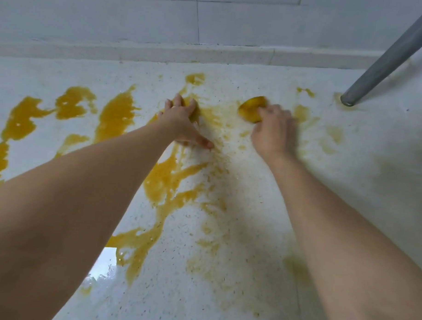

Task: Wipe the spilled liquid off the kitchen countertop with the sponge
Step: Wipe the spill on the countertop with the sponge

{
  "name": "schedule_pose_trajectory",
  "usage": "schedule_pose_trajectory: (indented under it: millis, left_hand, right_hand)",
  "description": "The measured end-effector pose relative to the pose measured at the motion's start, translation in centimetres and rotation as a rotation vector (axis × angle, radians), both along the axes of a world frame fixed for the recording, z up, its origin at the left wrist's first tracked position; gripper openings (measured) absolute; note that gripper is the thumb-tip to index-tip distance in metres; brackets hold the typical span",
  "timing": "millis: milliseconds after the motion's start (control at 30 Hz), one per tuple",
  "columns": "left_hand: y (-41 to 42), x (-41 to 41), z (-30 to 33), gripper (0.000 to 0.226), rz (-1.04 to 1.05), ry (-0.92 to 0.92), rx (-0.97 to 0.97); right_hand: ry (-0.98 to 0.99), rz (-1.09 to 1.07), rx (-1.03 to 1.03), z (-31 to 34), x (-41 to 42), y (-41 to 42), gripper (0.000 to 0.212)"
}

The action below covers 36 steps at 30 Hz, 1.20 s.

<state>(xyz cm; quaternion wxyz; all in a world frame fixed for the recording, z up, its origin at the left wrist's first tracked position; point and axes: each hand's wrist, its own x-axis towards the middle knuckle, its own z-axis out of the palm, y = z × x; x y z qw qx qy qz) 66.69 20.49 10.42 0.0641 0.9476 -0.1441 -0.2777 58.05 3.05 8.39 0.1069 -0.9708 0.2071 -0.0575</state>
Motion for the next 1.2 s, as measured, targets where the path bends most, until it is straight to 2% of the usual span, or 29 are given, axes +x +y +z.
schedule_pose_trajectory:
  millis: [67, 100, 200, 233, 267, 367, 400, 433, 500, 567, 700, 733, 833, 900, 1033, 1067, 1200]
  left_hand:
    - [0.0, -0.1, 0.0, 0.124, -0.003, -0.013, 0.009]
    - [-0.2, -0.2, 0.0, 0.124, -0.006, -0.015, 0.007]
    - [-0.2, 0.0, 0.0, 0.124, 0.018, -0.001, 0.002]
    - [-0.2, -0.1, -0.1, 0.124, 0.016, 0.001, 0.0]
    - [0.0, 0.0, -0.1, 0.125, 0.014, -0.002, -0.002]
    - [0.2, 0.1, -0.1, 0.126, 0.009, -0.001, -0.018]
    - [0.2, 0.1, -0.1, 0.126, 0.01, 0.0, -0.019]
    - [0.2, 0.1, -0.1, 0.125, 0.015, 0.004, -0.022]
    - [0.1, 0.0, 0.0, 0.122, 0.042, 0.016, -0.039]
    - [0.1, 0.0, -0.1, 0.121, 0.05, 0.011, -0.051]
    - [0.4, 0.1, -0.4, 0.125, 0.031, 0.011, -0.065]
    - [0.4, 0.1, -0.4, 0.125, 0.031, 0.011, -0.066]
    - [0.2, 0.1, -0.4, 0.124, 0.042, 0.013, -0.077]
    - [0.3, 0.0, -0.5, 0.124, 0.045, 0.012, -0.082]
    - [0.6, 0.0, -0.7, 0.125, 0.024, -0.001, -0.096]
    - [0.6, 0.1, -0.7, 0.125, 0.024, -0.003, -0.095]
    - [0.3, 0.0, -0.7, 0.124, 0.03, -0.001, -0.075]
  right_hand:
    - [0.0, -0.185, 0.049, 0.3, 1.0, -0.7, 0.027]
    - [0.006, -0.142, 0.047, 0.5, 1.2, 0.1, 0.028]
    - [0.016, 0.3, 0.076, -0.1, 2.2, 4.7, 0.035]
    - [0.014, 0.356, 0.056, -0.3, 2.2, 5.0, 0.037]
    - [0.015, 0.32, 0.017, -0.3, 2.8, 4.4, 0.038]
    - [0.008, -0.083, 0.026, 0.1, 4.1, 0.9, 0.033]
    - [0.011, -0.105, 0.05, 0.1, 4.4, 1.0, 0.031]
    - [0.007, -0.026, 0.076, 0.2, 4.6, 2.1, 0.032]
    - [0.009, 0.269, 0.107, -0.3, 4.5, 5.2, 0.036]
    - [0.009, 0.367, 0.066, -0.4, 4.4, 6.0, 0.038]
    - [0.029, -0.117, 0.02, 0.6, 4.8, 0.9, 0.028]
    - [0.039, -0.129, 0.042, 0.7, 4.5, 1.1, 0.028]
    - [0.026, 0.245, 0.085, 0.1, 3.6, 5.3, 0.038]
    - [0.014, 0.353, 0.044, -0.1, 3.3, 5.7, 0.039]
    - [0.03, -0.111, -0.004, 0.4, 2.5, 0.3, 0.031]
    - [0.035, -0.123, 0.018, 0.4, 2.1, 0.4, 0.033]
    - [0.03, 0.341, 0.059, -0.3, 1.5, 4.4, 0.042]
